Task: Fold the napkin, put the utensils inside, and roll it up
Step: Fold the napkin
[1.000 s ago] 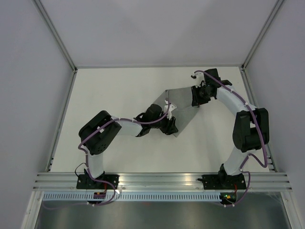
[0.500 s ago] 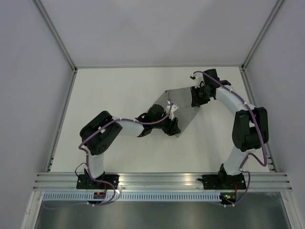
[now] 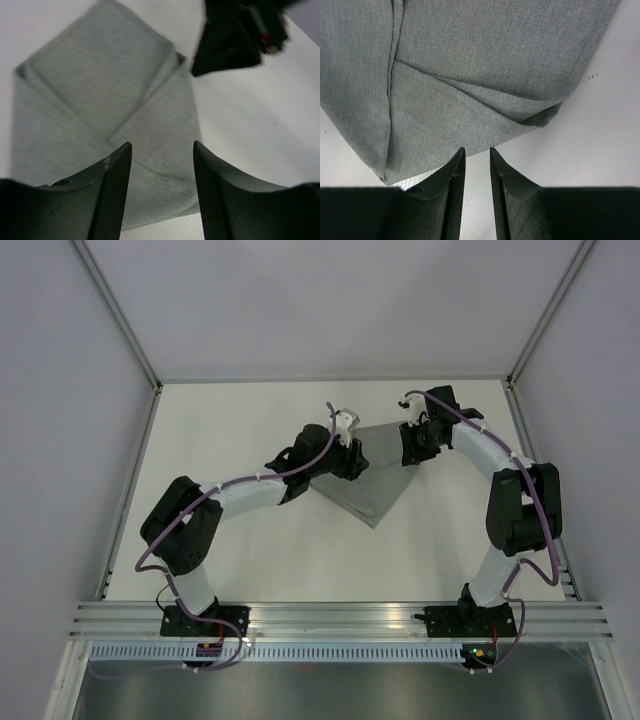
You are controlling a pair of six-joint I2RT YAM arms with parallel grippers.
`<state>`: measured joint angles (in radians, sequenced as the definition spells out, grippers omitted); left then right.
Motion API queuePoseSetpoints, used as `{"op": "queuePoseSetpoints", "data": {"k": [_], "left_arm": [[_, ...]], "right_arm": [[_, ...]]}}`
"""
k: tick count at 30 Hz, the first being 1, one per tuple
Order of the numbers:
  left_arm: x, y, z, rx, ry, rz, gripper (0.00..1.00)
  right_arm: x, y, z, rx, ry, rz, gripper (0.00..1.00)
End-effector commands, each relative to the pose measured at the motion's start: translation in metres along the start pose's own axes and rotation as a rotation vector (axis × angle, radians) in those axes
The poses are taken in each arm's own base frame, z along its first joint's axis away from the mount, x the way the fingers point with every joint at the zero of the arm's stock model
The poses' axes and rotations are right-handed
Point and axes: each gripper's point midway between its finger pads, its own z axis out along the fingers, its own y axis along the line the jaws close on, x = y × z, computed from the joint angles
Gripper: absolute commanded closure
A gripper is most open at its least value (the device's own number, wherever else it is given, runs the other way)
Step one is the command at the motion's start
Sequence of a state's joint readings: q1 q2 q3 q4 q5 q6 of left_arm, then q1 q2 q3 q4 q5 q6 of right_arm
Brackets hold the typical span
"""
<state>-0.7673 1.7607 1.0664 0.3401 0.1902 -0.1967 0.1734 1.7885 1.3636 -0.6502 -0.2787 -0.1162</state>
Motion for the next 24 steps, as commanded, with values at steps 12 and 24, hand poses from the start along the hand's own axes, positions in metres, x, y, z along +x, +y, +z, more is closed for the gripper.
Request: {"op": "queuePoseSetpoints", "data": {"k": [12,24], "left_arm": [[0.011,0.163,-0.008,-0.538,0.177,-0.298,0.51],[0.063,0.182,-0.005,-0.602,0.298,-0.371,0.55]], "right_arm": [[0.033,-0.004,0.014,0.001,0.160,-0.003,0.71],[0.063,-0.015,0.034,0.033,0.241,-0.022,0.72]]}}
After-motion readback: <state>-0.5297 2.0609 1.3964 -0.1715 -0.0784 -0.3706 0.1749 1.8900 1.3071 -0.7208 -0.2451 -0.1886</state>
